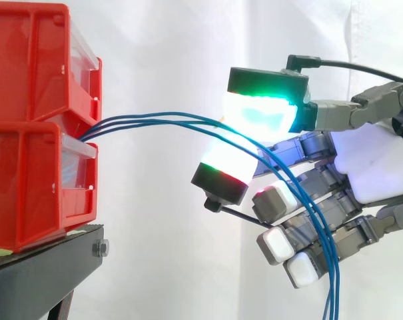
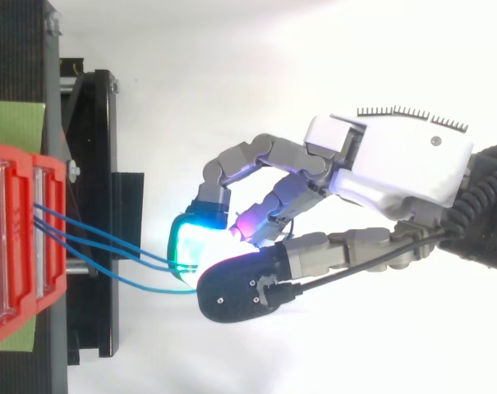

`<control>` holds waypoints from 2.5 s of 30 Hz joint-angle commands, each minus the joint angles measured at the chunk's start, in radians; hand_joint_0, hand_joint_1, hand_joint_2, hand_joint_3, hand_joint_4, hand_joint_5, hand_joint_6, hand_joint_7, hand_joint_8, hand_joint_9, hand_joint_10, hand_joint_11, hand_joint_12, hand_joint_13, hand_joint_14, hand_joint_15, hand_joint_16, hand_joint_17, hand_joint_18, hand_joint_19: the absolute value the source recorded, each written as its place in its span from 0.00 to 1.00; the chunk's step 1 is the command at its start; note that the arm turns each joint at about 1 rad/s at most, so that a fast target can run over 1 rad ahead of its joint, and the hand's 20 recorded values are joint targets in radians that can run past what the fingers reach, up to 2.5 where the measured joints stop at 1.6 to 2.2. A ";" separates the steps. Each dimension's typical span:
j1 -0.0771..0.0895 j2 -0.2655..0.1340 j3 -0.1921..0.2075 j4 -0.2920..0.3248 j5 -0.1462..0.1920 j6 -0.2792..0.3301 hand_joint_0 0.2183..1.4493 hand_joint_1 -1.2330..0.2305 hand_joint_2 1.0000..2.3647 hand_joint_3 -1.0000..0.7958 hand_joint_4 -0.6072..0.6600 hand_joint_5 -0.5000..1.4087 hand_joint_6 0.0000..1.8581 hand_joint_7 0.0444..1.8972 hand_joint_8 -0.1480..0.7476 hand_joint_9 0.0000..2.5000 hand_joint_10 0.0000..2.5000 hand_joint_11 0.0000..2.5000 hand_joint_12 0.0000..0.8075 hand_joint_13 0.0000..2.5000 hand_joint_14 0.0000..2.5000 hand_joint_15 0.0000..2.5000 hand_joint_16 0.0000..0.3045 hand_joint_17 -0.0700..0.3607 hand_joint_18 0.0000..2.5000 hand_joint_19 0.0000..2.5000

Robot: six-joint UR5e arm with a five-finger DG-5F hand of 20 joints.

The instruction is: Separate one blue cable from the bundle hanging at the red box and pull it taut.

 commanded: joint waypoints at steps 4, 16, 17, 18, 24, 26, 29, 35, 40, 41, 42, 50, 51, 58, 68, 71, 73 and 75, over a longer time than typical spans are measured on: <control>0.001 0.000 0.000 -0.001 0.004 0.000 0.47 0.30 0.01 0.32 0.36 0.13 0.51 0.56 0.40 0.41 0.01 0.44 0.37 0.35 0.01 0.27 0.14 0.39 0.27 0.26; 0.002 -0.001 0.000 -0.001 0.023 0.000 0.45 0.30 0.00 0.28 0.41 0.13 0.50 0.56 0.40 0.43 0.01 0.47 0.36 0.44 0.01 0.37 0.14 0.38 0.29 0.25; 0.002 0.000 0.000 -0.001 0.023 0.000 0.45 0.30 0.00 0.28 0.41 0.13 0.50 0.55 0.40 0.43 0.01 0.47 0.36 0.44 0.01 0.38 0.14 0.38 0.29 0.25; 0.002 0.000 0.000 -0.001 0.024 0.000 0.45 0.30 0.00 0.28 0.41 0.13 0.50 0.56 0.39 0.43 0.01 0.48 0.36 0.44 0.01 0.39 0.14 0.38 0.29 0.25; 0.006 0.000 0.000 -0.001 0.029 0.000 0.44 0.31 0.00 0.28 0.42 0.13 0.50 0.53 0.39 0.42 0.00 0.61 0.37 0.47 0.01 0.49 0.14 0.39 0.29 0.24; 0.004 0.000 0.000 -0.001 0.030 0.000 0.44 0.31 0.00 0.28 0.42 0.13 0.50 0.52 0.39 0.38 0.02 0.65 0.37 0.47 0.01 0.52 0.14 0.39 0.29 0.25; 0.004 0.000 0.001 -0.001 0.030 0.000 0.44 0.31 0.00 0.28 0.42 0.13 0.50 0.52 0.39 0.33 0.17 0.61 0.37 0.47 0.01 0.56 0.14 0.39 0.28 0.25; 0.004 0.000 0.001 -0.008 0.027 0.002 0.43 0.30 0.00 0.28 0.44 0.13 0.50 0.49 0.42 0.27 0.24 0.57 0.37 0.45 0.00 0.62 0.14 0.39 0.28 0.26; 0.004 0.014 0.000 -0.030 0.030 0.000 0.40 0.32 0.00 0.28 0.44 0.13 0.49 0.51 0.44 0.27 0.00 0.56 0.43 0.33 0.01 0.39 0.15 0.40 0.26 0.25; 0.004 0.019 0.000 -0.036 0.030 0.000 0.40 0.32 0.00 0.28 0.44 0.13 0.49 0.51 0.44 0.26 0.00 0.54 0.43 0.31 0.01 0.37 0.15 0.40 0.26 0.25; 0.004 0.023 0.000 -0.044 0.030 0.000 0.40 0.32 0.00 0.28 0.44 0.13 0.49 0.51 0.44 0.24 0.01 0.45 0.43 0.28 0.01 0.30 0.15 0.40 0.25 0.24; 0.004 0.034 0.000 -0.062 0.032 0.000 0.43 0.25 0.00 0.28 0.45 0.13 0.48 0.48 0.42 0.20 0.01 0.37 0.42 0.19 0.01 0.18 0.15 0.41 0.22 0.21; 0.004 0.034 0.000 -0.065 0.030 0.000 0.44 0.25 0.00 0.28 0.44 0.13 0.48 0.49 0.42 0.20 0.01 0.36 0.41 0.19 0.01 0.17 0.15 0.41 0.22 0.21; 0.004 0.034 0.000 -0.070 0.030 0.002 0.42 0.21 0.00 0.28 0.43 0.13 0.48 0.50 0.41 0.19 0.01 0.36 0.41 0.18 0.01 0.17 0.15 0.41 0.21 0.20; 0.004 0.034 0.000 -0.070 0.030 0.002 0.31 0.20 0.00 0.28 0.43 0.13 0.48 0.50 0.41 0.20 0.01 0.36 0.41 0.20 0.01 0.19 0.15 0.40 0.21 0.22; 0.004 0.034 0.000 -0.070 0.032 0.002 0.26 0.24 0.00 0.28 0.47 0.13 0.48 0.49 0.44 0.22 0.01 0.37 0.43 0.20 0.01 0.19 0.16 0.41 0.22 0.23; 0.004 0.034 0.000 -0.070 0.033 0.002 0.25 0.29 0.00 0.28 0.48 0.13 0.48 0.48 0.45 0.23 0.01 0.38 0.44 0.21 0.01 0.19 0.16 0.42 0.22 0.23; 0.004 0.034 0.000 -0.070 0.033 0.002 0.25 0.33 0.00 0.28 0.48 0.13 0.48 0.48 0.45 0.24 0.01 0.38 0.44 0.21 0.01 0.19 0.16 0.42 0.22 0.23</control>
